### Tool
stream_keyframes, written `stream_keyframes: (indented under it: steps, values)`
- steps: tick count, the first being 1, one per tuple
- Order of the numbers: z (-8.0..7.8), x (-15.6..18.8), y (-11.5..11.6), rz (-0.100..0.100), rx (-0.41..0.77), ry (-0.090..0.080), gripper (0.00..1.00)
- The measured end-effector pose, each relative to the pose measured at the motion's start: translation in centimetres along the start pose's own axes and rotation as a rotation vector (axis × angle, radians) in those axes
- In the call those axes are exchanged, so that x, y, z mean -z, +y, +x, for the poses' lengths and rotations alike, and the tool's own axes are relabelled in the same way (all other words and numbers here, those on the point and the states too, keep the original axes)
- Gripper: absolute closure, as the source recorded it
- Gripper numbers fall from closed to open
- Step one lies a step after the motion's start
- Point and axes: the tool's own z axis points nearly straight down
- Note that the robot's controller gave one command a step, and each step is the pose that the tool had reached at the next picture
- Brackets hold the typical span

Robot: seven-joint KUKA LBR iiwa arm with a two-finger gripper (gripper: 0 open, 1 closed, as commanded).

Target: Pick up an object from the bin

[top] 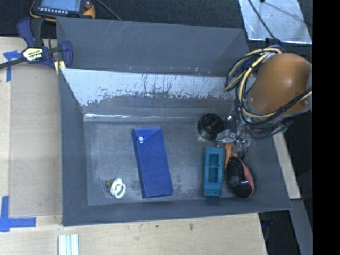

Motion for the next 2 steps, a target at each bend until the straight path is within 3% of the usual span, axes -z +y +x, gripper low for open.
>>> stream_keyframes:
  steps: [2]
  values:
    - [0.0,2.6,0.0,-0.01,-0.001,0.005,1.0]
